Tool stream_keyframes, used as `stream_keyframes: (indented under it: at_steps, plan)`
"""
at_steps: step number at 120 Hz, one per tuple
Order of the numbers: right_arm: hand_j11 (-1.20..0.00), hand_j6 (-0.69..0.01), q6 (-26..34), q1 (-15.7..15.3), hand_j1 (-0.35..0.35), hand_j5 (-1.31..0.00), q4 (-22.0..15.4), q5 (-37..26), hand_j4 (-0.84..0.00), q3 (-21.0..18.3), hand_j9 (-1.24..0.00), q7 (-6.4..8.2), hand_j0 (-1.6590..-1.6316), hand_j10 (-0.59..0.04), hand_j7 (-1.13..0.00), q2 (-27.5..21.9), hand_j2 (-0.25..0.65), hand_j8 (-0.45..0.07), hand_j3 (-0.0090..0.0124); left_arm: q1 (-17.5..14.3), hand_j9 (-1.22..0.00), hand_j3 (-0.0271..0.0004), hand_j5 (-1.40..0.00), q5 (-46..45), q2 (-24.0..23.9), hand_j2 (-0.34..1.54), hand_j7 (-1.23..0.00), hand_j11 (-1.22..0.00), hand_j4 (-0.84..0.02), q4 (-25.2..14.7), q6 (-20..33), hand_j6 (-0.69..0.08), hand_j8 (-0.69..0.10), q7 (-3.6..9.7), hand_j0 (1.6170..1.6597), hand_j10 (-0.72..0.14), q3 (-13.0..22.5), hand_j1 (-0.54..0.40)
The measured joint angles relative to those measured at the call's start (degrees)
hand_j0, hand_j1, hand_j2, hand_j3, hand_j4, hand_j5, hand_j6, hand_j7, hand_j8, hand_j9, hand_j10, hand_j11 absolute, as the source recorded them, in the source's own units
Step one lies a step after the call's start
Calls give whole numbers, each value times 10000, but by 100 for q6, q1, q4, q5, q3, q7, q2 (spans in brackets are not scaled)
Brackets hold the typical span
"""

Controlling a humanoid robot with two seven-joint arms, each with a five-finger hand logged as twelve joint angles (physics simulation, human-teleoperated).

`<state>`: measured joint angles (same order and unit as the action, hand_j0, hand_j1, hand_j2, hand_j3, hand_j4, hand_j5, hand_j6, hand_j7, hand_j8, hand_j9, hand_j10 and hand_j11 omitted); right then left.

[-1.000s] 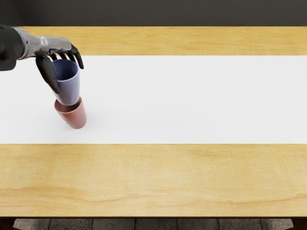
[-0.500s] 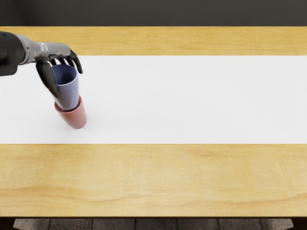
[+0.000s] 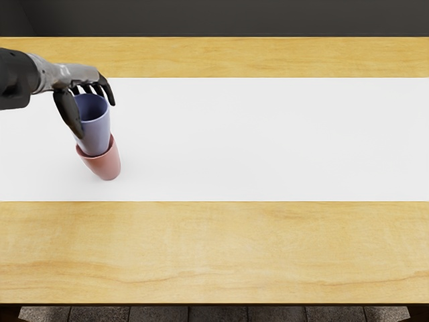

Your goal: Pick up cup and place in cup with left hand

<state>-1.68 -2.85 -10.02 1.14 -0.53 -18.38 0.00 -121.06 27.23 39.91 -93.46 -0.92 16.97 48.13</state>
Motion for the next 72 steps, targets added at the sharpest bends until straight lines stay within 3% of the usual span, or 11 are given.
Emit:
stream_keyframes:
  at_steps: [33, 72]
  plan:
    - [0, -3, 1, 0, -3491, 0, 0, 0, -2, 0, 0, 0, -16581, -1, 0, 0, -1, -2, 0, 126, -5159, 0, -5175, -17, -124, 557, -5192, -5160, -3905, 149, -3, -3505, -3277, 5, 16569, -3913, -35, -667]
    - [0, -3, 0, 1, -3491, 0, 0, 0, -2, 0, 0, 0, -16581, -2, 0, 0, -1, -2, 0, -28, -1616, 0, -1620, -958, 12, 205, -1624, -1616, -1239, 220, -86, -1162, -1114, 16, 16578, -1239, -67, 2126]
